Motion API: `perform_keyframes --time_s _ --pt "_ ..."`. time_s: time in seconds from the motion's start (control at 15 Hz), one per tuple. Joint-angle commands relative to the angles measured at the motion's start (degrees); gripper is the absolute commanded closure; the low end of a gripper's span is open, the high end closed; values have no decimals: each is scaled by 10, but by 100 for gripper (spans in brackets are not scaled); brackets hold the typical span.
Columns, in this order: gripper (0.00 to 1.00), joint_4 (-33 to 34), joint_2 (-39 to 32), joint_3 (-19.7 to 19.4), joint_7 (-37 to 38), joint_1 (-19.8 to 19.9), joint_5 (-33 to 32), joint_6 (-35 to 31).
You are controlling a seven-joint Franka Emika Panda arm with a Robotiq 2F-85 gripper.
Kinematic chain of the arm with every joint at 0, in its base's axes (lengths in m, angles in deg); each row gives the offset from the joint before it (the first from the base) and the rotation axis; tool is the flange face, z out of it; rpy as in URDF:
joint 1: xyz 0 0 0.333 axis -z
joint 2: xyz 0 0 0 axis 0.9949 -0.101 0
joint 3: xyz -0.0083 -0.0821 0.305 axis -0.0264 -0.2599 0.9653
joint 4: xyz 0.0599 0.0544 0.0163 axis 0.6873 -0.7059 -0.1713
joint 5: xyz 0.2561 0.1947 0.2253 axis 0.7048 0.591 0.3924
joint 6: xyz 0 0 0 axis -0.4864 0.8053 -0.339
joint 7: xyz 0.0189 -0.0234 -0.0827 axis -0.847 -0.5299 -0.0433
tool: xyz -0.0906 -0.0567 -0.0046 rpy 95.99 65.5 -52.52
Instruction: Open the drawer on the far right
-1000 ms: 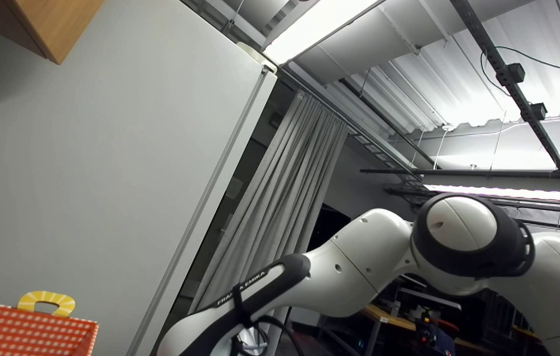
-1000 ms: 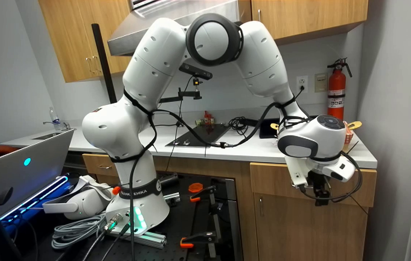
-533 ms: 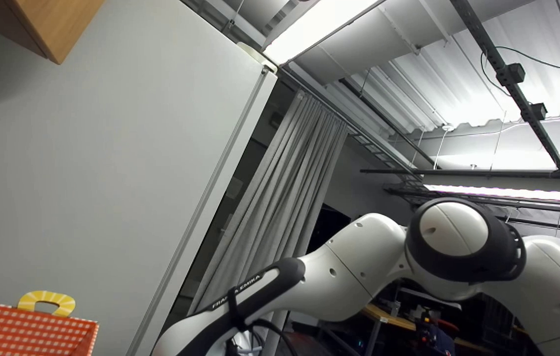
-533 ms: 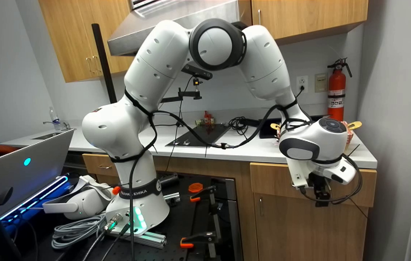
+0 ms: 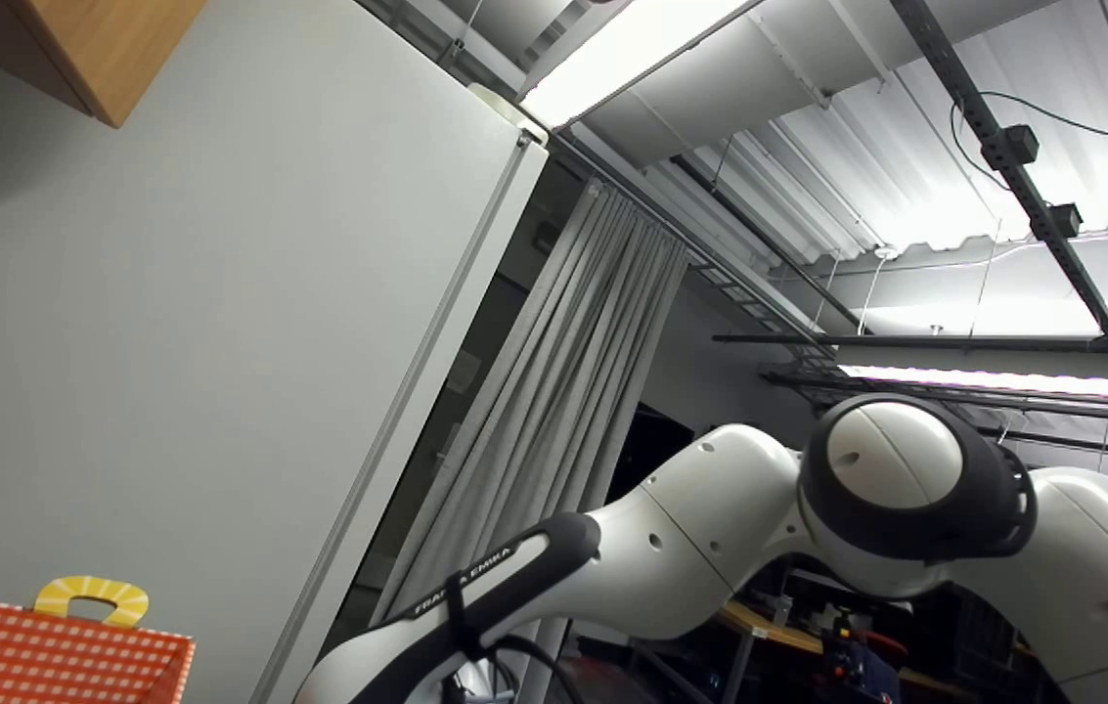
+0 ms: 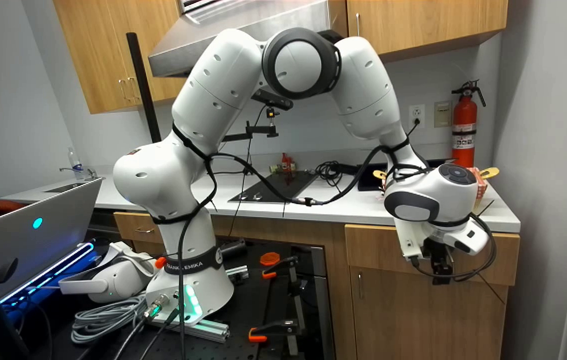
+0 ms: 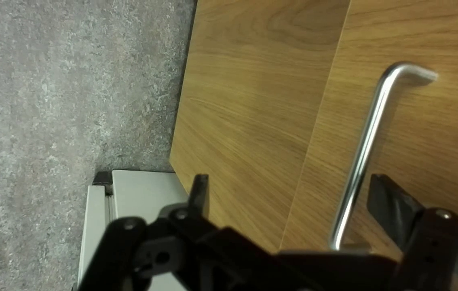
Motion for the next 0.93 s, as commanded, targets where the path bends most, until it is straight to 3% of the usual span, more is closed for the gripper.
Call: perform_keyframes --time_s 0.0,0.53,0.87 --pt "0 -17 10 -3 18 4 -19 -7" --pt "0 -51 36 -8 15 5 -20 -14" --pt "0 -76 59 -31 18 4 -31 -15"
